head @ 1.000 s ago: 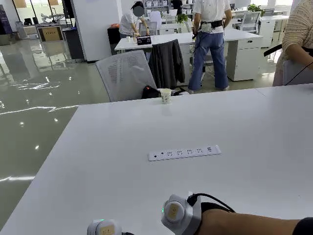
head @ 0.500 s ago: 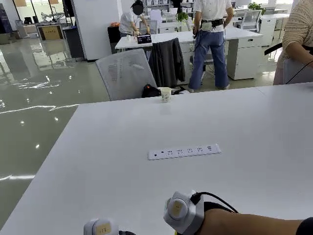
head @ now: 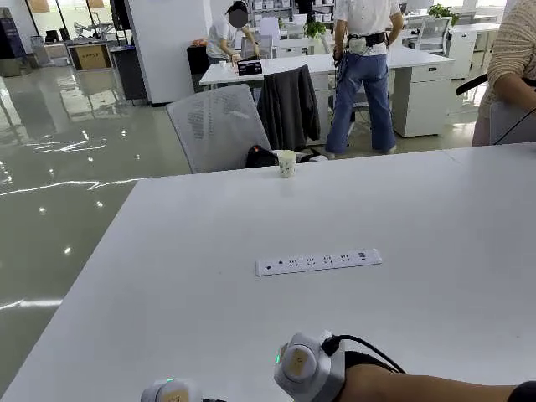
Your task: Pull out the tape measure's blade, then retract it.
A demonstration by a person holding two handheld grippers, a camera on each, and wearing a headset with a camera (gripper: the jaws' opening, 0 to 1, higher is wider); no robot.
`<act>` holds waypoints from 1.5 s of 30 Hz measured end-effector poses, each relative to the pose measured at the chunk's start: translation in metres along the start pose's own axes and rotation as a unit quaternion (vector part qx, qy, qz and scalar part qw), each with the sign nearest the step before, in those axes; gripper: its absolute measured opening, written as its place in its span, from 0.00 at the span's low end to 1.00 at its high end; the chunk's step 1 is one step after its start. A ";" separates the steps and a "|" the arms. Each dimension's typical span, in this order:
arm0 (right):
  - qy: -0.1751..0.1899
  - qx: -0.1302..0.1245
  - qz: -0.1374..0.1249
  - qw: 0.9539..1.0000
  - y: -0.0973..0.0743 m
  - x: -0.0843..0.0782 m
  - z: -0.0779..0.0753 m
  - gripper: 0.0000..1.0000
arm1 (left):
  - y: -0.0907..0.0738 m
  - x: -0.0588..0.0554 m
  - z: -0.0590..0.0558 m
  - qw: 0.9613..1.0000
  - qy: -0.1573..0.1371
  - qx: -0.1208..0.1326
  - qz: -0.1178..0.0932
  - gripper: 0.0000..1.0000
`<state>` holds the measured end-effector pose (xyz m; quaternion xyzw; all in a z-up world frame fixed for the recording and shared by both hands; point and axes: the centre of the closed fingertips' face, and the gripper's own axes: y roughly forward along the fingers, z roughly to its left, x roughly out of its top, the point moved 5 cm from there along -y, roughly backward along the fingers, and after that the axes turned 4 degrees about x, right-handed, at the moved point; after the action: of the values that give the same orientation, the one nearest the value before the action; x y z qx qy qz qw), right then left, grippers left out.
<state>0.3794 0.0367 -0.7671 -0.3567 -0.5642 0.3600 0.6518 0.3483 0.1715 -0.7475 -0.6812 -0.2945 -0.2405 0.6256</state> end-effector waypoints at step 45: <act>0.010 0.012 -0.042 0.999 0.014 0.023 0.005 0.10 | 0.001 0.002 0.000 1.000 -0.005 -0.016 0.009 0.60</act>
<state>0.3756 0.0641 -0.7671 -0.3286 -0.5677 0.3355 0.6761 0.3503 0.1717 -0.7471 -0.6950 -0.2875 -0.2359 0.6154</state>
